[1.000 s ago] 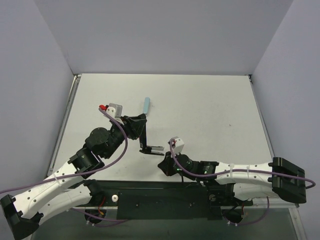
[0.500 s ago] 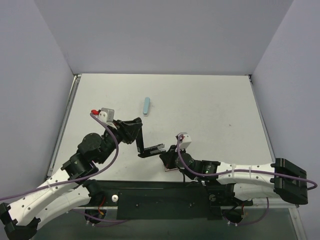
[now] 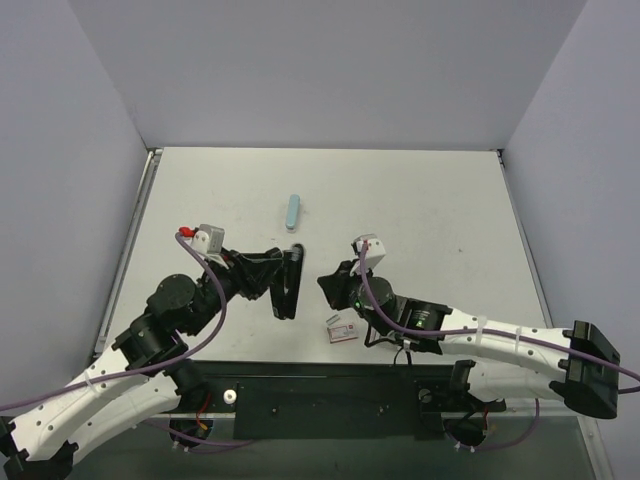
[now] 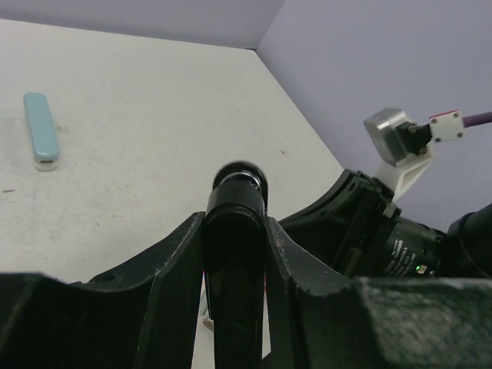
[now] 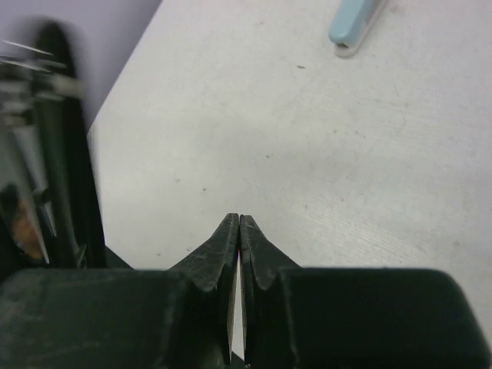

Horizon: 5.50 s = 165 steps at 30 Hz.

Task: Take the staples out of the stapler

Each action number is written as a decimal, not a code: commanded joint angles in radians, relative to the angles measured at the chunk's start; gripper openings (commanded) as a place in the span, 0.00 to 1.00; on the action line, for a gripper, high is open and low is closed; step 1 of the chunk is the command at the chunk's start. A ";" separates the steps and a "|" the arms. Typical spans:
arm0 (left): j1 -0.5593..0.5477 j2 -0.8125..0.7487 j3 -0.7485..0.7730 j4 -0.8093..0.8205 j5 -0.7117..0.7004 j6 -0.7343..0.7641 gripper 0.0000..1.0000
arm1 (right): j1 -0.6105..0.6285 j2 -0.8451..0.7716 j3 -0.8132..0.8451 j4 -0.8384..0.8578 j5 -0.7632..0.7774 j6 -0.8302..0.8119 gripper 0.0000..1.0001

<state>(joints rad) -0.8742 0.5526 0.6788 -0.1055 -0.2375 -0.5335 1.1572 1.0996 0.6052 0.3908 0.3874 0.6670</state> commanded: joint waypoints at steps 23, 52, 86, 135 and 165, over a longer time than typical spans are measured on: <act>0.001 -0.022 -0.051 0.363 0.529 -0.006 0.00 | -0.044 -0.340 0.252 -0.538 -0.573 -0.401 0.00; -0.028 0.141 -0.042 0.510 0.969 -0.011 0.00 | -0.021 -0.032 0.594 -0.658 -0.976 -0.622 0.00; -0.117 0.064 0.125 0.147 0.494 0.220 0.00 | -0.054 -0.435 0.323 -0.664 -0.454 -0.459 0.00; 0.661 1.319 0.878 -0.221 0.142 0.415 0.00 | -0.140 -0.294 0.084 -0.630 -0.222 -0.110 0.00; 0.661 1.480 1.001 -0.270 0.057 0.438 0.76 | -0.175 -0.273 0.070 -0.650 -0.286 -0.080 0.06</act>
<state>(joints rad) -0.2150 2.1323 1.6787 -0.4229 -0.1413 -0.1040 0.9871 0.8421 0.6834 -0.2573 0.1139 0.5621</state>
